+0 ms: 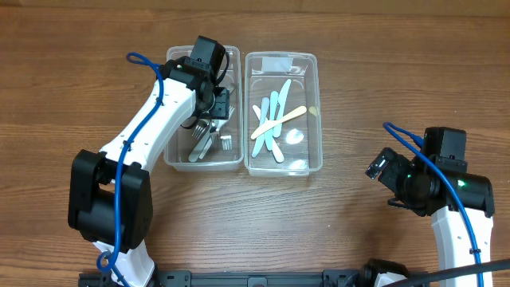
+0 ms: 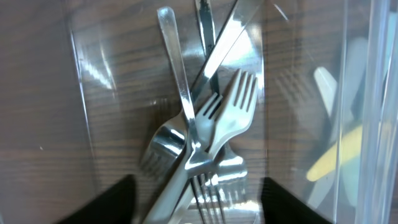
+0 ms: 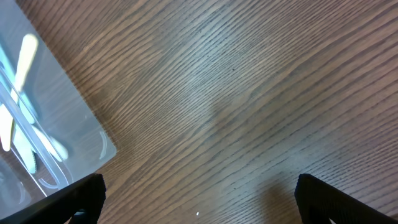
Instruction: Pack container
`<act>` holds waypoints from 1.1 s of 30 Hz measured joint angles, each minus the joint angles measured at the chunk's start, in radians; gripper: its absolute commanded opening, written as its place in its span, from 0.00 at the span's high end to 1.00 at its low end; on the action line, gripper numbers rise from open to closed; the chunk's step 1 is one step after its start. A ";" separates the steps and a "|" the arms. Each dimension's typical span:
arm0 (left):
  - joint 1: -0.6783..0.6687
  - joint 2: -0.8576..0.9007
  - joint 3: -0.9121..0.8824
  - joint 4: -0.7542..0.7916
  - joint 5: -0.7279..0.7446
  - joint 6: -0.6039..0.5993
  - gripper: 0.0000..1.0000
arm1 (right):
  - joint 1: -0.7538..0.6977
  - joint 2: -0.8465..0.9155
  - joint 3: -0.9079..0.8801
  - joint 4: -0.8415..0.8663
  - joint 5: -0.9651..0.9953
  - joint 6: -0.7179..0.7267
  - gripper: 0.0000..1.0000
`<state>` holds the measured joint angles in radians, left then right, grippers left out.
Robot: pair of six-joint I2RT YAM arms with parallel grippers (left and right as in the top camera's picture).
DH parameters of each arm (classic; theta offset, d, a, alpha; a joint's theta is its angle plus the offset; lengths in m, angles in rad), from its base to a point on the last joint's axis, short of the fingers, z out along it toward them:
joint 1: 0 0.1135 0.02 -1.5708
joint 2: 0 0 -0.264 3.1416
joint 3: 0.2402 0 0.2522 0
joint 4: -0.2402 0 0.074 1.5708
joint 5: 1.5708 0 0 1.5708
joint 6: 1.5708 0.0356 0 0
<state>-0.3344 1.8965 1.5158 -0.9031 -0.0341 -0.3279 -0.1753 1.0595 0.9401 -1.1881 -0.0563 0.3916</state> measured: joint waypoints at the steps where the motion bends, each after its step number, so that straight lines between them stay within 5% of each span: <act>1: 0.000 0.000 0.001 -0.002 0.000 0.002 0.18 | 0.000 0.000 0.000 0.000 0.000 0.000 0.00; 3: 0.000 -0.004 0.007 -0.011 -0.008 0.007 0.00 | 0.000 0.000 0.000 0.009 0.000 0.000 0.00; 7: 0.000 -0.055 0.010 -0.013 -0.047 0.020 0.00 | 0.000 0.000 0.000 0.076 -0.008 0.000 0.00; 19: 0.045 -0.497 0.043 0.008 -0.155 0.073 0.00 | 0.080 0.000 0.002 0.622 -0.005 -0.082 0.00; 26: 0.166 -0.543 0.045 0.017 -0.182 0.096 0.00 | 0.080 0.001 0.003 0.857 0.014 -0.166 0.00; 33: 0.243 -0.540 0.045 0.020 -0.241 0.166 0.00 | 0.087 -0.011 0.004 0.798 0.019 -0.322 0.00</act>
<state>-0.0917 1.3567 1.5604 -0.8833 -0.2749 -0.1619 -0.0883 1.0481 0.9440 -0.3904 -0.0372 0.0696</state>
